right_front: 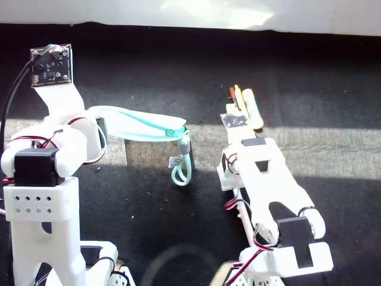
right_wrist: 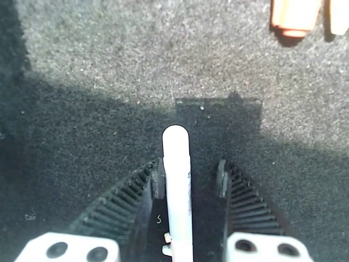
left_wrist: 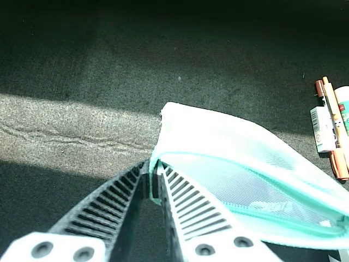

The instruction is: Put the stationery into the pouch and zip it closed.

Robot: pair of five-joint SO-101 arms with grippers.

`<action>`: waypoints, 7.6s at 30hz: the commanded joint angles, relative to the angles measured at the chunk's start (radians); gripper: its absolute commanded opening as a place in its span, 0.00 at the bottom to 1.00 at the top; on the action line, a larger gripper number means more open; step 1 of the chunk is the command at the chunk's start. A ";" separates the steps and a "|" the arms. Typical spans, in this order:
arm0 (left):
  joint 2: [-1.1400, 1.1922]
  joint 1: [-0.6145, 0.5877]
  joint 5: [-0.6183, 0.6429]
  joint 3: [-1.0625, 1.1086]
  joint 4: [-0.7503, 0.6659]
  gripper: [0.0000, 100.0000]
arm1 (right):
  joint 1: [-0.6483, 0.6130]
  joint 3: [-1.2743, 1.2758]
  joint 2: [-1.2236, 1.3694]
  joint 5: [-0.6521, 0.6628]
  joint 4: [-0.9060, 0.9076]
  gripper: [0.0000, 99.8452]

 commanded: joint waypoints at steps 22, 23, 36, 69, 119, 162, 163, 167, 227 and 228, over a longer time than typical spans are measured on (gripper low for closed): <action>-0.002 0.004 -0.009 -0.013 -0.006 0.01 | -0.068 -0.127 0.025 0.150 0.054 0.02; -0.002 0.004 -0.009 -0.012 -0.005 0.01 | -0.068 -0.127 0.025 0.150 0.067 0.02; 0.002 0.004 -0.009 -0.012 -0.005 0.01 | -0.074 -0.104 0.027 0.152 0.128 0.14; 0.005 0.117 0.127 -0.067 0.095 0.01 | -0.061 -0.535 -0.857 0.089 0.262 0.01; 0.679 0.265 0.212 -0.842 0.315 0.01 | -0.387 -1.047 -0.306 -0.011 -0.165 0.01; 0.881 0.130 0.112 -0.937 0.279 0.01 | 0.194 -1.133 0.130 -0.017 0.213 0.07; 0.885 0.122 0.112 -0.937 0.279 0.01 | 0.189 -1.122 0.174 -0.012 0.213 0.07; 0.889 0.117 0.060 -0.934 0.279 0.01 | 0.151 -1.150 0.371 -0.009 0.213 0.07; 0.888 0.119 0.049 -0.931 0.310 0.01 | 0.008 -2.203 1.165 0.077 0.710 0.15; 0.885 0.119 0.049 -0.926 0.310 0.01 | 0.007 -2.189 1.173 0.077 0.699 0.16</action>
